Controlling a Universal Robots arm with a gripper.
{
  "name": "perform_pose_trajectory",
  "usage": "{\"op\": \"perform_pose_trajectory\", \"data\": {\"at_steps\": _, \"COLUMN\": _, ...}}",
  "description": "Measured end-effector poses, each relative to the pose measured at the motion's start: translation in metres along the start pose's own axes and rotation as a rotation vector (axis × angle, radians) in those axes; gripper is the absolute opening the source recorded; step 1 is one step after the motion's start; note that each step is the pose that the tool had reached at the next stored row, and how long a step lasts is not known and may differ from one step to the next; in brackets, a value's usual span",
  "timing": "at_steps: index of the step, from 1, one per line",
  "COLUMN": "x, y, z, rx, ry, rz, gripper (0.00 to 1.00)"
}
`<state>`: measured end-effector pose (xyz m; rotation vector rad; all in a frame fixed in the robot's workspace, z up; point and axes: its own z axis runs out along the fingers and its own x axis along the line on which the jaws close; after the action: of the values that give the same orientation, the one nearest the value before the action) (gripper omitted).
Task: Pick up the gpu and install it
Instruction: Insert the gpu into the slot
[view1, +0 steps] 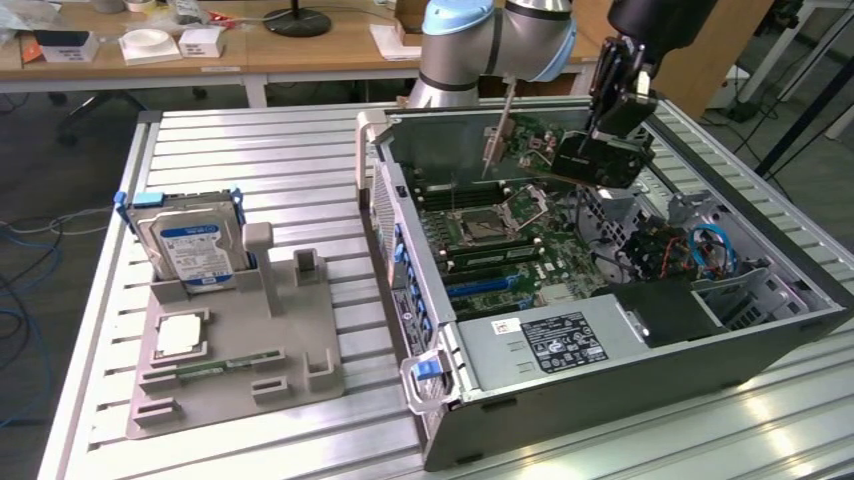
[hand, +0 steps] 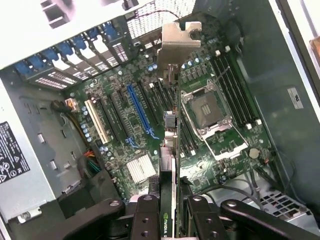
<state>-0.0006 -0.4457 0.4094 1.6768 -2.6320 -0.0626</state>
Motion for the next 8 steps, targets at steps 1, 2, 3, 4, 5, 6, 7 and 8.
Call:
{"op": "perform_pose_trajectory", "data": {"at_steps": 1, "x": -0.0002, "y": 0.0001, "z": 0.0000, "rx": 0.0000, "ry": 0.0004, "rz": -0.008, "gripper": 0.26}}
{"op": "perform_pose_trajectory", "data": {"at_steps": 2, "x": -0.0004, "y": 0.0002, "z": 0.0001, "rx": -0.0001, "ry": 0.0006, "rz": -0.016, "gripper": 0.26}}
{"op": "perform_pose_trajectory", "data": {"at_steps": 3, "x": -0.0006, "y": 0.0003, "z": 0.0001, "rx": -0.0001, "ry": 0.0010, "rz": -0.024, "gripper": 0.26}}
{"op": "perform_pose_trajectory", "data": {"at_steps": 4, "x": -0.0007, "y": 0.0003, "z": 0.0001, "rx": -0.0001, "ry": 0.0014, "rz": -0.032, "gripper": 0.26}}
{"op": "perform_pose_trajectory", "data": {"at_steps": 5, "x": -0.0008, "y": 0.0004, "z": 0.0001, "rx": -0.0002, "ry": 0.0018, "rz": -0.040, "gripper": 0.26}}
{"op": "perform_pose_trajectory", "data": {"at_steps": 6, "x": -0.0008, "y": 0.0004, "z": 0.0001, "rx": -0.0002, "ry": 0.0022, "rz": -0.050, "gripper": 0.26}}
{"op": "perform_pose_trajectory", "data": {"at_steps": 7, "x": -0.0008, "y": 0.0004, "z": 0.0002, "rx": -0.0003, "ry": 0.0027, "rz": -0.061, "gripper": 0.26}}
{"op": "perform_pose_trajectory", "data": {"at_steps": 8, "x": -0.0009, "y": 0.0005, "z": 0.0001, "rx": -0.0003, "ry": 0.0032, "rz": -0.074, "gripper": 0.26}}
